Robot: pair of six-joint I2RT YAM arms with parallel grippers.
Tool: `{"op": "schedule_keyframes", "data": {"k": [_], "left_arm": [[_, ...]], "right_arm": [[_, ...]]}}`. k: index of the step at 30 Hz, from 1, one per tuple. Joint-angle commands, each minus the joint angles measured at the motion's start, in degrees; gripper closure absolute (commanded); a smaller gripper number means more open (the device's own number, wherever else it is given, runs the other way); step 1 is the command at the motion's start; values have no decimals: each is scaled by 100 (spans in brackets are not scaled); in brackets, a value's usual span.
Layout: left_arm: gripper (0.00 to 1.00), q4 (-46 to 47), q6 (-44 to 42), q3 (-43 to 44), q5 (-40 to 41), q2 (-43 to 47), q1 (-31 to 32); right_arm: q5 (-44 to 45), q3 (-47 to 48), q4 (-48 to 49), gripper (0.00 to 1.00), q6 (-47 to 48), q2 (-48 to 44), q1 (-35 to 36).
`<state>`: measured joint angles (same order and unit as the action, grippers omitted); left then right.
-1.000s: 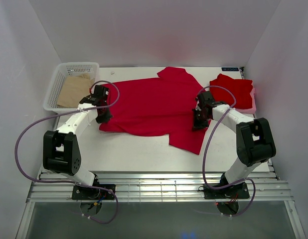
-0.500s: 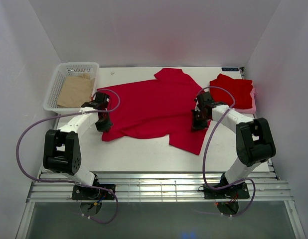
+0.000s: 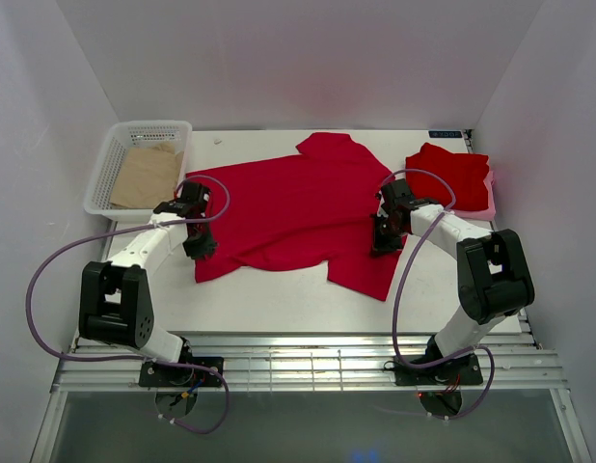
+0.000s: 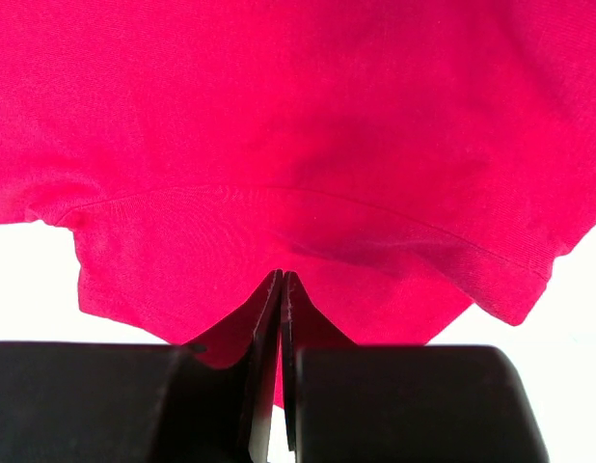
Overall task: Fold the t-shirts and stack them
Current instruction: Flatten out the tshirt
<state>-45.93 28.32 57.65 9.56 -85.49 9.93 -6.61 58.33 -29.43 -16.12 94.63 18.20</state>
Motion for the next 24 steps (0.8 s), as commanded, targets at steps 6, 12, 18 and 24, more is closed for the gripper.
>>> {"op": "schedule_keyframes", "data": {"k": [6,12,18,24], "left_arm": [[74,-12,113,-201,-77,200,26],[68,242,86,-368,-7,-20,26],[61,418,86,-325,19,-99,26],[59,497,78,-289,90,-213,35]], "right_arm": [[-130,-76,104,92,-40,-173,44],[-165,-93,122,92,-49,-173,61],[-200,-128,131,92,-23,-173,52],[-297,-225,166,92,12,-173,52]]}}
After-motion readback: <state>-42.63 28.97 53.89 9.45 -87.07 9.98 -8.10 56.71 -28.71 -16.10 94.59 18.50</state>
